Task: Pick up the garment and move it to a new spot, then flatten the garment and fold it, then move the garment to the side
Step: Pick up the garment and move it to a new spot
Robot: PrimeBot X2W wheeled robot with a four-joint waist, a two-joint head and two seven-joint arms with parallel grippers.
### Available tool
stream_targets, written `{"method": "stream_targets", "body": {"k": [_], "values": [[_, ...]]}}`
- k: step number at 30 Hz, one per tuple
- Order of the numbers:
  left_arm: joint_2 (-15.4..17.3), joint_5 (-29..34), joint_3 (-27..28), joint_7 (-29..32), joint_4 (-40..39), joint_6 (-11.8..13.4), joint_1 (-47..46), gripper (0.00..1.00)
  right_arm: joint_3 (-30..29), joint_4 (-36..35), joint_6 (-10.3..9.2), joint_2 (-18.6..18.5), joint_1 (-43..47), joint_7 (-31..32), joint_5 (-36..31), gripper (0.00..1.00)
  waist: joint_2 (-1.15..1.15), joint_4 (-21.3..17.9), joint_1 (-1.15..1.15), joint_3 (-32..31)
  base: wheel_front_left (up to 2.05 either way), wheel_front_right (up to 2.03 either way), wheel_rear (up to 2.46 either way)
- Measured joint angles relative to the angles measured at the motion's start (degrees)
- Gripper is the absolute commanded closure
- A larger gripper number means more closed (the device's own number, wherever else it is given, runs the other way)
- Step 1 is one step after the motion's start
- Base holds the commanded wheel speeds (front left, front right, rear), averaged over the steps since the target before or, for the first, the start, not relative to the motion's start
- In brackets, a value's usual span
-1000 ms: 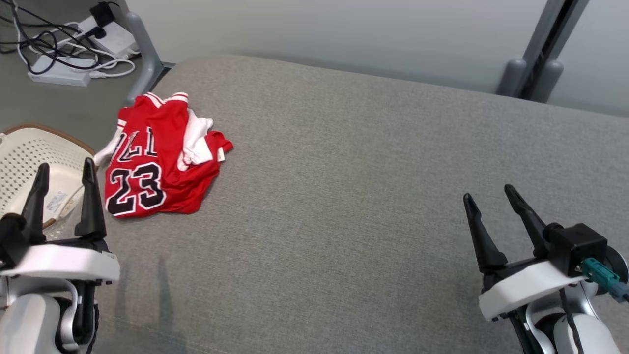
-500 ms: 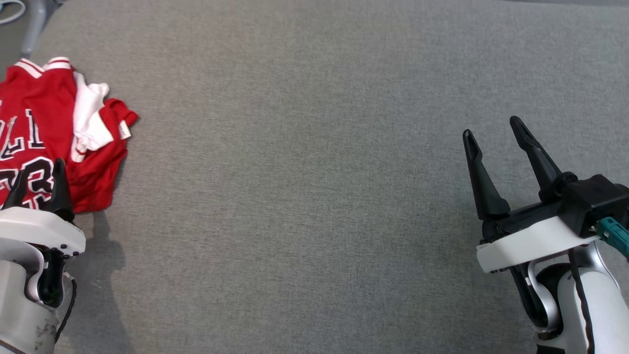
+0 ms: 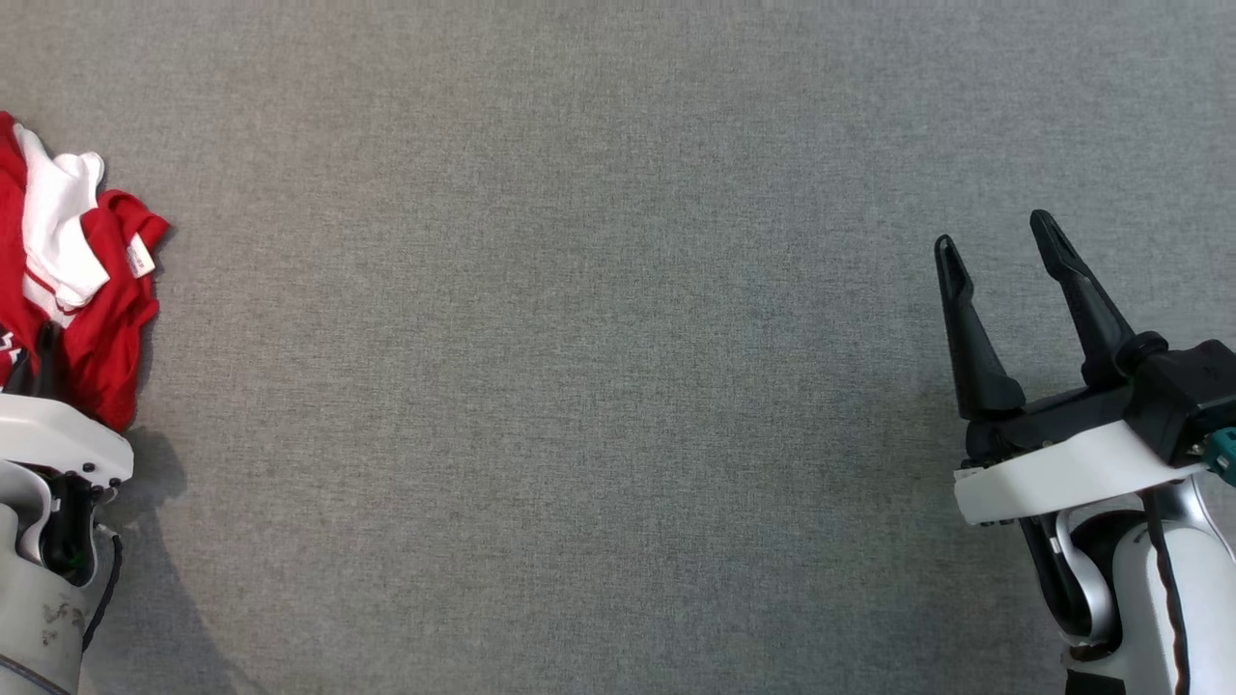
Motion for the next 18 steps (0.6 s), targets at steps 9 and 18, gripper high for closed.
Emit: {"method": "stream_targets", "body": {"k": [9,18], "values": [[-0.2,3.2,0.9,-2.2,-5.4,2.0,4.2,1.0,-0.7,0.9,0.0,0.0,2.7,-1.6,1.4,0.0,0.0,-0.8,0.0,-6.2,0.0,0.0,0.0],[-3.4,6.7,1.3,-2.2,-20.4,6.2,18.1,1.0,-1.3,2.0,0.0,0.0,8.2,-2.6,3.3,0.0,0.0,-2.0,0.0,-15.0,0.0,0.0,0.0]]}}
